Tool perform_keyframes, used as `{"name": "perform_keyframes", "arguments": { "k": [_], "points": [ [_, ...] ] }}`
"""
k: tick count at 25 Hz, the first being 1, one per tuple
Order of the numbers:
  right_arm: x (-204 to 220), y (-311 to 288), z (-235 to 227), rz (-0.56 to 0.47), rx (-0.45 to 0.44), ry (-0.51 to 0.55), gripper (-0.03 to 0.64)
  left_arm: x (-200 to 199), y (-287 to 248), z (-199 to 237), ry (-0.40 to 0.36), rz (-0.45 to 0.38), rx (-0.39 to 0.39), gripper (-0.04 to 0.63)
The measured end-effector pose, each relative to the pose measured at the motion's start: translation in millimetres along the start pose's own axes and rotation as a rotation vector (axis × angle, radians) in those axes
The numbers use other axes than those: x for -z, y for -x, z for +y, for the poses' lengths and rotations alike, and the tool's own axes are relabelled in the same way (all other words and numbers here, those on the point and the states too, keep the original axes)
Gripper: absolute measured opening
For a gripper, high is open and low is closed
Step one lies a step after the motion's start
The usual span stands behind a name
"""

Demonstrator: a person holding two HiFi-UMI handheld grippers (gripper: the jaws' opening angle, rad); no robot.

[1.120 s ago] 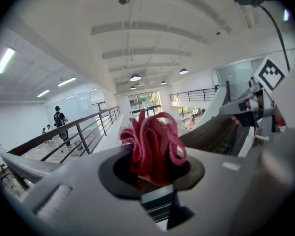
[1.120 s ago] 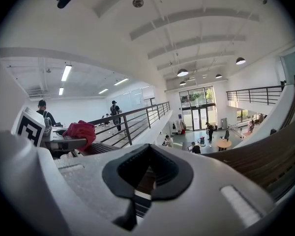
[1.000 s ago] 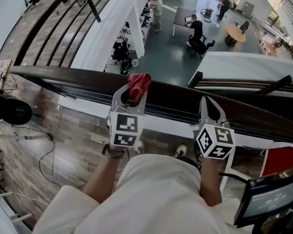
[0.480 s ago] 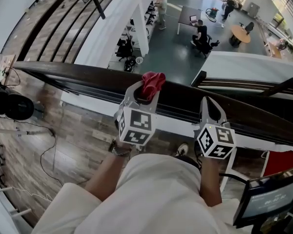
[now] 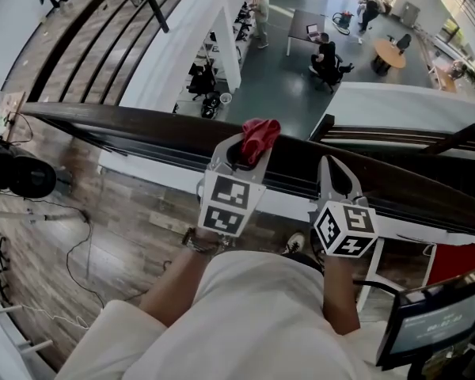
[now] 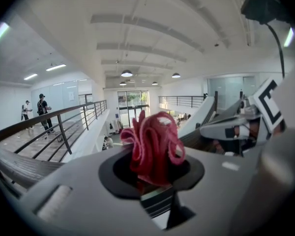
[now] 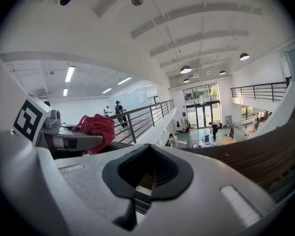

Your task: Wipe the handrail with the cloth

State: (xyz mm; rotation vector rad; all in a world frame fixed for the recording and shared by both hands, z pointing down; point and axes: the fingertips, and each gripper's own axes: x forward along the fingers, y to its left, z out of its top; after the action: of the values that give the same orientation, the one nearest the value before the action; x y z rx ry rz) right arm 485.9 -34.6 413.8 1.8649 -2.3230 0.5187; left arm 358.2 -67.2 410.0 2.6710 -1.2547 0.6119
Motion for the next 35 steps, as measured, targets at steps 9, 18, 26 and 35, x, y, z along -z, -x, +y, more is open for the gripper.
{"name": "perform_keyframes", "arguments": {
  "k": [9,18,26,35],
  "points": [
    [0,1,2,-0.002,-0.01,0.014,0.003,-8,-12,-33,-0.027,0.001,0.063,0.129],
    [-3,1,1,-0.01,0.002,0.022,0.003,-8,-20,-61,-0.041,-0.001,0.127,0.13],
    [0,2,2,-0.016,0.015,0.022,0.003,-9,-10,-52,-0.079,-0.03,0.178,0.13],
    [-3,-1,-4,-0.031,0.056,0.021,0.003,-1,0,-25,-0.095,-0.011,0.135,0.13]
  ]
}}
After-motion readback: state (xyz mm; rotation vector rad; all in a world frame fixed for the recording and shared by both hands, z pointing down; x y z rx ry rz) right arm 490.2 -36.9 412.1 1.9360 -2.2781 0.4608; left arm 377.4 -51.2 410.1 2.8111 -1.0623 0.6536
